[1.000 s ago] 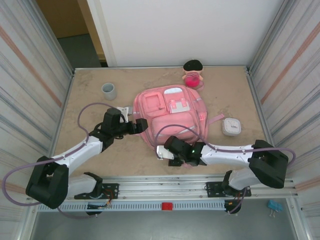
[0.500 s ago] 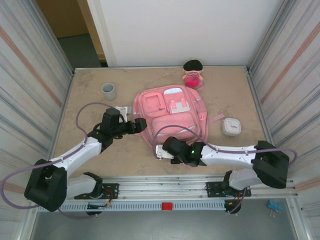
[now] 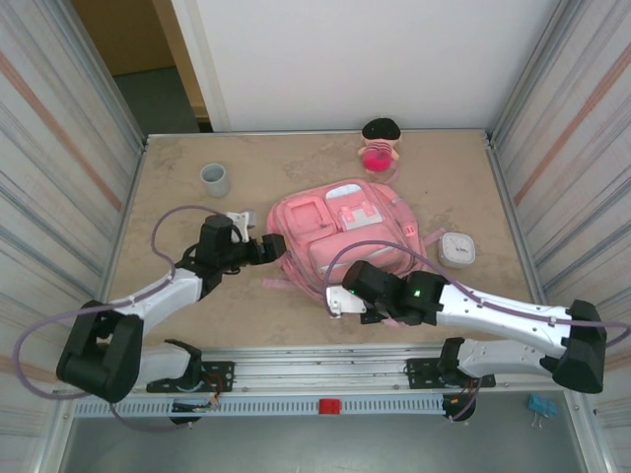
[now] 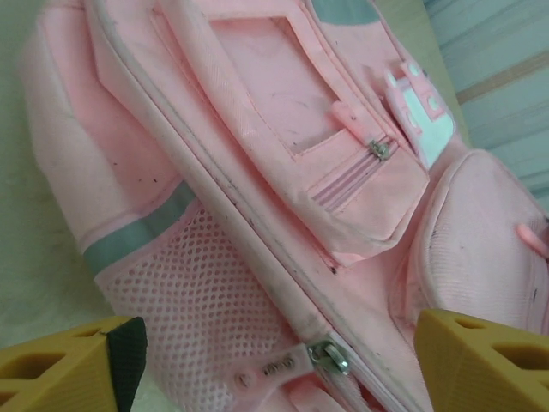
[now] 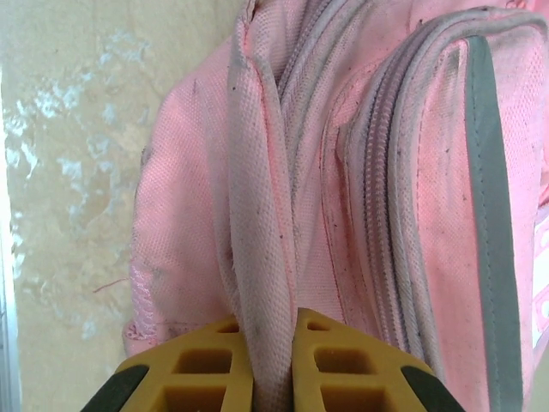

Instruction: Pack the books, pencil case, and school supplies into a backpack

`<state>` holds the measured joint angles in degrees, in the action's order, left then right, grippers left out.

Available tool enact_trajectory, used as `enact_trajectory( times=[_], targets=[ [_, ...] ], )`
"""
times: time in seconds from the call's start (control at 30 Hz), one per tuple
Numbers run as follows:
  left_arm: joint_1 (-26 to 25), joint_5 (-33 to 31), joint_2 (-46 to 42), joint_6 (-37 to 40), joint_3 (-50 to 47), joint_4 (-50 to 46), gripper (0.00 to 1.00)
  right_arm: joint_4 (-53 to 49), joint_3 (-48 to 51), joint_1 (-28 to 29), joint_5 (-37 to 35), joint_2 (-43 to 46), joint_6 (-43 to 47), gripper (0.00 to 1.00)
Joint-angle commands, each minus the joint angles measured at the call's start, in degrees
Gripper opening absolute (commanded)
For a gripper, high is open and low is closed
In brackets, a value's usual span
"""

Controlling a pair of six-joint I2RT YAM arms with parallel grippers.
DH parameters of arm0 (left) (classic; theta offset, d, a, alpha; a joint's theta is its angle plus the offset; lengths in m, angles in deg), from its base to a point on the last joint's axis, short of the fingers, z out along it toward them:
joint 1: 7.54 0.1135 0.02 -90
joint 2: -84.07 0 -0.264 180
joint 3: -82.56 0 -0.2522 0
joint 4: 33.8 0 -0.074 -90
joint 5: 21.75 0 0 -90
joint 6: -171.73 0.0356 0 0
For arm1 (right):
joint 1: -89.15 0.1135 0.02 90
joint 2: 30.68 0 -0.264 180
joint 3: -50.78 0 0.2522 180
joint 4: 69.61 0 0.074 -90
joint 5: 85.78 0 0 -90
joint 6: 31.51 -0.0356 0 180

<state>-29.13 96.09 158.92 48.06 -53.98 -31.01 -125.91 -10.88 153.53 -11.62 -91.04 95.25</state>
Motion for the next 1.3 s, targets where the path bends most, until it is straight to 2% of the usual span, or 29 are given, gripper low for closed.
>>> enact_trajectory(
  times=[0.0, 0.17, 0.53, 0.73, 0.93, 1.0, 1.13, 1.2, 1.27],
  targets=[
    [0.2, 7.2, 2.4, -3.8, -1.9, 11.0, 0.76, -1.1, -2.3, -1.4, 0.4, 2.9, 1.9, 0.00],
    [0.2, 12.2, 5.0, -5.3, -2.6, 16.2, 0.76, -0.3, -1.4, -2.9, 1.4, 3.2, 2.0, 0.00],
    [0.0, 18.4, 14.1, -6.5, -5.6, 29.9, 0.72, 1.6, -0.6, -4.6, 3.5, 3.3, 2.0, 0.00],
    [0.0, 21.3, 17.3, -10.5, -7.1, 39.1, 0.46, 1.8, -0.3, -4.8, 3.3, 3.1, 2.0, 0.00],
    [0.0, 21.2, 14.5, -9.6, -8.2, 37.1, 0.23, 2.3, -0.1, -5.4, 3.5, 3.2, 2.1, 0.00],
    [0.0, 20.8, 13.1, -8.8, -8.3, 35.1, 0.19, 2.3, -0.1, -5.5, 3.3, 3.3, 1.9, 0.00],
    [0.1, 20.1, 10.3, -7.4, -8.6, 31.4, 0.20, 2.6, -0.1, -5.7, 2.8, 3.2, 1.2, 0.00],
    [0.0, 20.2, 8.8, -6.9, -8.6, 29.5, 0.27, 2.6, -0.1, -5.8, 2.6, 3.3, 0.6, 0.00],
    [-0.2, 20.2, 7.6, -6.1, -8.8, 28.2, 0.28, 2.8, -0.1, -5.8, 2.4, 3.2, 0.3, 0.00]
  ],
)
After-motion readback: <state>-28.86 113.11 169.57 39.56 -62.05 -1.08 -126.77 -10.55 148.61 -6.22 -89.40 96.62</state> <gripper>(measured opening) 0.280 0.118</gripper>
